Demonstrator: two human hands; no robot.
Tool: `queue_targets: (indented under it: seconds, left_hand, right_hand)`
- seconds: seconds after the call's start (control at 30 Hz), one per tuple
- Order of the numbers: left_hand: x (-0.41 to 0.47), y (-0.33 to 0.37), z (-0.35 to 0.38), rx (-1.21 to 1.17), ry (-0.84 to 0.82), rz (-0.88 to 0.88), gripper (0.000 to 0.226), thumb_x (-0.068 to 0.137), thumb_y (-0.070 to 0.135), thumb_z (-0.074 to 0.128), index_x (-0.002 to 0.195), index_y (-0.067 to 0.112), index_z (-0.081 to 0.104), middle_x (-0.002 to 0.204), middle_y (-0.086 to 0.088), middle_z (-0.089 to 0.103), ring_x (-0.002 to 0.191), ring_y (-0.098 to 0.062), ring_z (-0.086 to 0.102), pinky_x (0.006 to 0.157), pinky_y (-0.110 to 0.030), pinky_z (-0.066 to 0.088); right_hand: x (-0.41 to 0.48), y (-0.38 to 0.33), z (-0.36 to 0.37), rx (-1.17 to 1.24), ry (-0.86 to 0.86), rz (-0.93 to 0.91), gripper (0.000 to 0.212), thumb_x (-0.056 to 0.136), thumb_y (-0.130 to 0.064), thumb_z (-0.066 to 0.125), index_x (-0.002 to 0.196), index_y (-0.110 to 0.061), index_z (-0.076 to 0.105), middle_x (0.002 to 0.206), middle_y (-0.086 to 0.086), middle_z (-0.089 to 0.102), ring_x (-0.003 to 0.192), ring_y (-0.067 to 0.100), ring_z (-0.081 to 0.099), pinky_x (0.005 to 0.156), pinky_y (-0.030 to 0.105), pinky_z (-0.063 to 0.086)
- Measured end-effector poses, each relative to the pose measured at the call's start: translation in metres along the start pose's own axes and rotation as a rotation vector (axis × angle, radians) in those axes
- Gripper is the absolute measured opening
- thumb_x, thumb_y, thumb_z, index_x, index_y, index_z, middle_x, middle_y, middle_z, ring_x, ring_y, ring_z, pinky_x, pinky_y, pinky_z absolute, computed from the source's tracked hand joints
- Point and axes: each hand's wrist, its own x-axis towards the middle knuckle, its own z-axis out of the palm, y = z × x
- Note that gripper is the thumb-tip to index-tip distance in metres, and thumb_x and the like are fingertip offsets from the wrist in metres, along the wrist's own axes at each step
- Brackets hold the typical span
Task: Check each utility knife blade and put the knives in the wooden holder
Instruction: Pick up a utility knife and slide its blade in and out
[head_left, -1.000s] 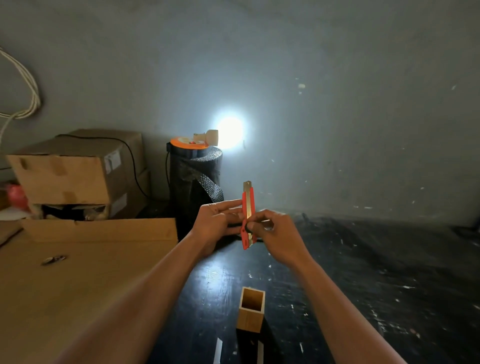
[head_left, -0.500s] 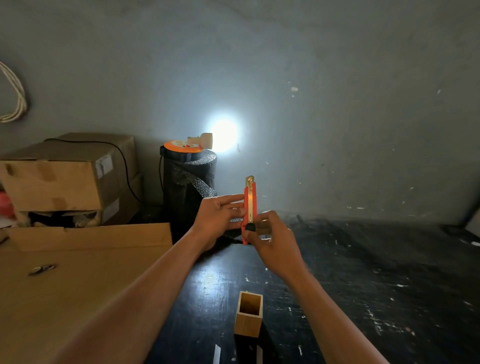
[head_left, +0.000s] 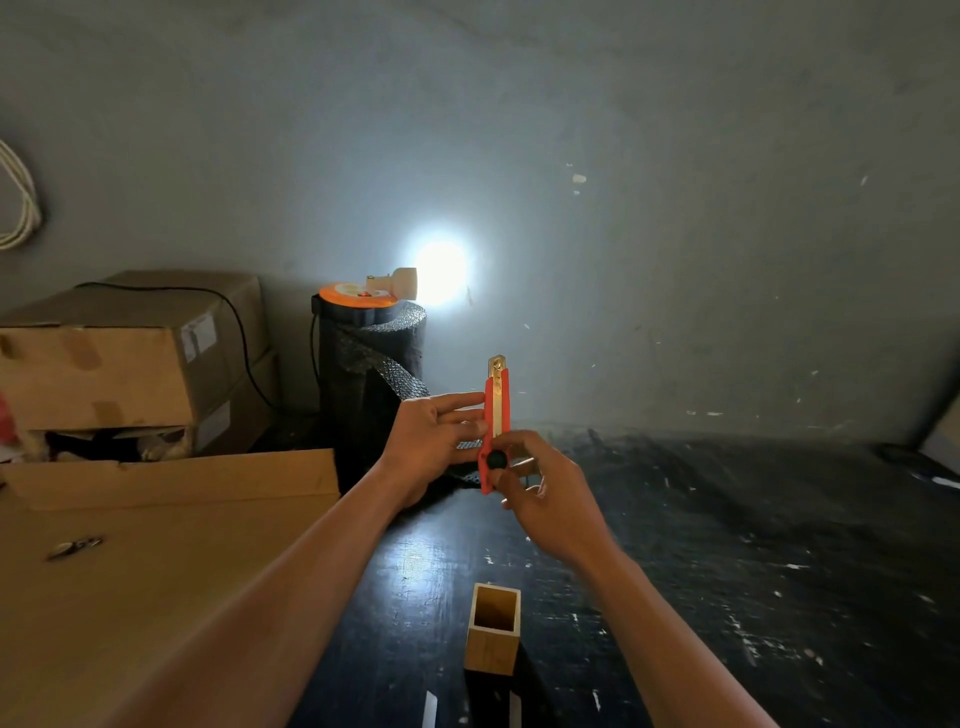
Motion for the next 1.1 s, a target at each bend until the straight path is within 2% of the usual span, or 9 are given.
queue_targets:
  seconds: [0.13,0.23,0.33,0.43,0.57,0.73,0.87,1.0,1.1]
  left_hand:
    - [0.001,-0.002,0.0,-0.006,-0.006,0.005,0.038,0.088,-0.014,0.067,0.123,0.0,0.07,0.106,-0.019,0.078,0.075,-0.021,0.079,0.068,-0.032,0.066]
    - [0.001,-0.003,0.0,0.003,-0.012,0.014,0.038,0.088,-0.014,0.066,0.123,0.0,0.07,0.104,-0.016,0.079,0.077,-0.022,0.08,0.068,-0.032,0.065]
    - [0.001,-0.007,-0.001,-0.005,-0.016,0.003,0.037,0.088,-0.014,0.066,0.122,-0.001,0.07,0.097,-0.012,0.081,0.074,-0.021,0.079,0.065,-0.03,0.065]
    - [0.002,-0.011,-0.005,-0.016,-0.005,-0.008,0.037,0.087,-0.015,0.066,0.122,-0.002,0.07,0.096,-0.016,0.08,0.072,-0.02,0.079,0.064,-0.03,0.064]
    - [0.004,-0.015,-0.005,-0.005,0.0,-0.002,0.037,0.087,-0.015,0.066,0.121,-0.001,0.07,0.102,-0.017,0.08,0.074,-0.022,0.079,0.064,-0.03,0.064]
    - [0.006,-0.018,-0.005,0.027,-0.006,0.005,0.034,0.088,-0.014,0.065,0.12,-0.002,0.07,0.1,-0.015,0.08,0.074,-0.022,0.08,0.061,-0.028,0.063]
    - [0.006,-0.028,-0.008,0.039,0.002,-0.011,0.033,0.088,-0.016,0.065,0.118,-0.002,0.07,0.093,-0.013,0.081,0.074,-0.022,0.08,0.062,-0.029,0.064]
    - [0.008,-0.049,-0.012,0.068,0.01,-0.035,0.034,0.088,-0.014,0.066,0.12,-0.003,0.07,0.103,-0.019,0.079,0.088,-0.034,0.079,0.078,-0.044,0.065]
    - [0.004,-0.068,-0.011,0.096,0.001,-0.047,0.033,0.09,-0.012,0.065,0.12,0.0,0.071,0.103,-0.016,0.08,0.09,-0.033,0.079,0.079,-0.045,0.065]
  right_hand:
    - [0.0,0.001,-0.001,0.04,0.018,0.011,0.019,0.096,-0.024,0.066,0.109,-0.033,0.056,0.098,-0.025,0.059,0.087,0.005,0.066,0.061,0.011,0.055]
    - [-0.001,0.005,0.003,0.043,0.048,0.013,0.017,0.095,-0.029,0.067,0.107,-0.029,0.056,0.097,-0.022,0.062,0.088,0.008,0.067,0.068,0.021,0.06]
    - [-0.001,0.008,0.005,0.03,0.04,0.017,0.019,0.094,-0.032,0.068,0.108,-0.035,0.055,0.097,-0.028,0.06,0.087,0.006,0.067,0.075,0.027,0.061]
    - [-0.001,0.009,0.004,0.008,0.006,0.008,0.028,0.094,-0.026,0.068,0.11,-0.044,0.054,0.1,-0.028,0.06,0.087,0.004,0.067,0.073,0.021,0.06]
    - [-0.001,0.012,0.006,0.034,0.002,0.005,0.022,0.096,-0.022,0.066,0.109,-0.038,0.057,0.105,-0.014,0.064,0.087,0.006,0.067,0.061,0.014,0.057]
    - [-0.003,0.023,0.015,0.06,0.049,0.001,0.02,0.094,-0.021,0.069,0.11,-0.028,0.06,0.106,-0.008,0.067,0.088,0.006,0.066,0.06,0.017,0.058]
    - [-0.001,0.03,0.017,0.035,0.021,0.018,0.02,0.092,-0.03,0.071,0.105,-0.037,0.056,0.101,-0.02,0.066,0.087,0.003,0.068,0.07,0.026,0.062]
    - [0.008,0.042,0.016,0.134,0.046,0.098,0.045,0.092,-0.041,0.069,0.13,-0.039,0.046,0.102,-0.029,0.061,0.091,0.004,0.069,0.077,0.028,0.062]
    - [0.018,0.054,0.014,0.163,0.049,0.167,0.053,0.095,-0.038,0.065,0.143,-0.029,0.045,0.11,-0.013,0.067,0.093,0.01,0.069,0.07,0.018,0.06]
